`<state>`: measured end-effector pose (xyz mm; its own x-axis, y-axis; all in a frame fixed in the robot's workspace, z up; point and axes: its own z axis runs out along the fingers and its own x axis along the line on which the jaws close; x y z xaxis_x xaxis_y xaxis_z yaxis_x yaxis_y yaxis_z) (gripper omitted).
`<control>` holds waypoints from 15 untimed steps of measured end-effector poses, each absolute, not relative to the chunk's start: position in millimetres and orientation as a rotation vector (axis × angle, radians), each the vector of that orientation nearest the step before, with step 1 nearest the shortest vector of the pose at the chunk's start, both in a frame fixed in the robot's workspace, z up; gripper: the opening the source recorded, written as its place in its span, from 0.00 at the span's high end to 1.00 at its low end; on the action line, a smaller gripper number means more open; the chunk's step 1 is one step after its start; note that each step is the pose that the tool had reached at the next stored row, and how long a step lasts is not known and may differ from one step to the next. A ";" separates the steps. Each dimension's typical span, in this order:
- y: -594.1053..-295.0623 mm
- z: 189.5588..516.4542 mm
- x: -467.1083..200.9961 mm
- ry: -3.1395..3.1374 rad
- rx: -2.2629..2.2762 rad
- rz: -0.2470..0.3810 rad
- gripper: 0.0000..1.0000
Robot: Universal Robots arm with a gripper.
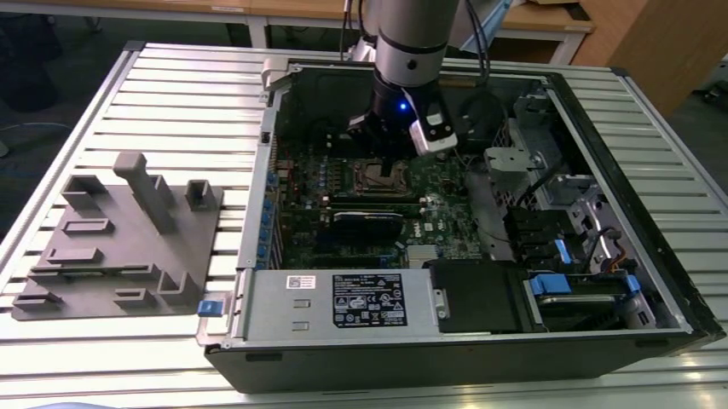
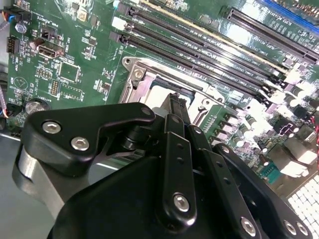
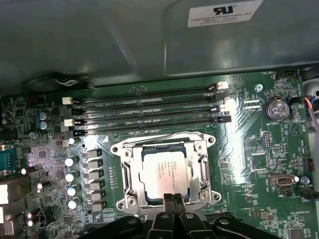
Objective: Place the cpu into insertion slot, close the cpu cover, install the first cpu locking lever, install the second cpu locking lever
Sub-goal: 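Install the second cpu locking lever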
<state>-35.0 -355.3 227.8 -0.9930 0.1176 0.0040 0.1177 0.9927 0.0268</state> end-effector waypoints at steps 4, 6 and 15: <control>-355.3 233.5 -34.9 -3.133 -0.185 -0.042 0.89; -355.4 235.3 -34.9 -3.133 -0.185 -0.043 0.89; -363.5 235.3 -34.9 -3.132 -0.185 -0.064 0.89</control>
<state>-34.9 -363.5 235.3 -0.9931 0.1175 0.0056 0.1176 0.9922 0.0405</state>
